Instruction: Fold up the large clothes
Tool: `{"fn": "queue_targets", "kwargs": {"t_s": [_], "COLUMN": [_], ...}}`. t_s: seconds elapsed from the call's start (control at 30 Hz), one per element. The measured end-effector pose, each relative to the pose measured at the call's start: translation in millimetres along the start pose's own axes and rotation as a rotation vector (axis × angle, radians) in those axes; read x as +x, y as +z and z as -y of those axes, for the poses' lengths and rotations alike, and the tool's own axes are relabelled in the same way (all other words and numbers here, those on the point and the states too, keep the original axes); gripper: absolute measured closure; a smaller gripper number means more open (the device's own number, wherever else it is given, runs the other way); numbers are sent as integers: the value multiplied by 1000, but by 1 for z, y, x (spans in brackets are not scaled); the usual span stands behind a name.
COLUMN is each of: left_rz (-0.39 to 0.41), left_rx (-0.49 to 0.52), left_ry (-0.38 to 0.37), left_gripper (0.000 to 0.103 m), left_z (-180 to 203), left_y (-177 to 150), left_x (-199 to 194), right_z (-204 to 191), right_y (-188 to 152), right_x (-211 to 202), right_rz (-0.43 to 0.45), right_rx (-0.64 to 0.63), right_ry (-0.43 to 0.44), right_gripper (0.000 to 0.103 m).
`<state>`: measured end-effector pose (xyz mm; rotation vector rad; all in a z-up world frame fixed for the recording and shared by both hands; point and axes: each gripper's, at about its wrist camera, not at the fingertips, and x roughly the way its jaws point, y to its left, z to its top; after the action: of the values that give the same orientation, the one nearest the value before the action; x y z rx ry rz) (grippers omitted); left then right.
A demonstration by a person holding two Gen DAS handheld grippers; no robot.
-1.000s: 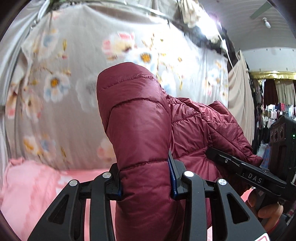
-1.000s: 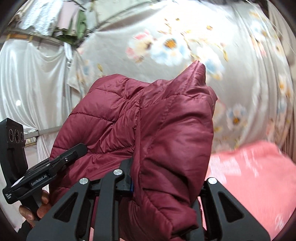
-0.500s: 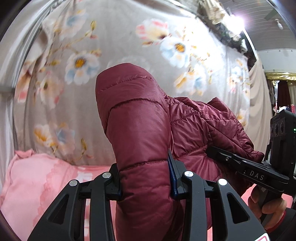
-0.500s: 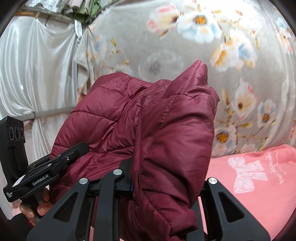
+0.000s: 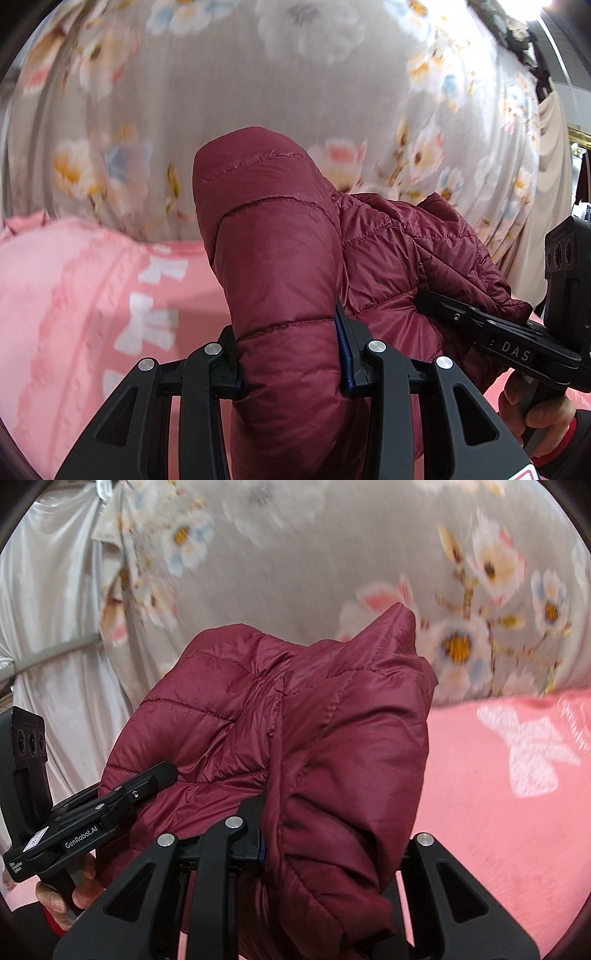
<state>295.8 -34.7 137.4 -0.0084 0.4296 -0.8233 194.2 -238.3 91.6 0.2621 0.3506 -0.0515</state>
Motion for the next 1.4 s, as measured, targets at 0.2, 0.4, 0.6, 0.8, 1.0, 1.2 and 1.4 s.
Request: {"fn": "queue_targets", "kwargs": {"t_s": [0.2,0.4,0.6,0.8,1.0,1.2,1.4], "left_rz": [-95,-194,-278,-329,-336,-330,-318], "left_rx": [-53,-110,-156,-229,-237,-175,-109], "left_ry": [10,47,100,193,354,500,522], "left_gripper": [69,65,45,31,31,31,33], "left_z": [-22,-37,-47,-55,-52,-17,11], "left_y": [-24,-46,-51,-53,-26,17,11], "left_x": [32,54,65,40,5,14,49], "right_z": [10,22,38,55,56,12,-5], "right_y": [-26,-46,-51,-55,-30,7,-7], "right_x": [43,66,63,17,-35,-19,23], "right_rz": [-93,-157,-191,-180,-122,-105,-127], "right_rx": [-3,28,101,131,103,-57,-112], "right_ry": [-7,-24,-25,-63,-148,-228,-256], "right_gripper": [83,75,58,44,48,82,83]}}
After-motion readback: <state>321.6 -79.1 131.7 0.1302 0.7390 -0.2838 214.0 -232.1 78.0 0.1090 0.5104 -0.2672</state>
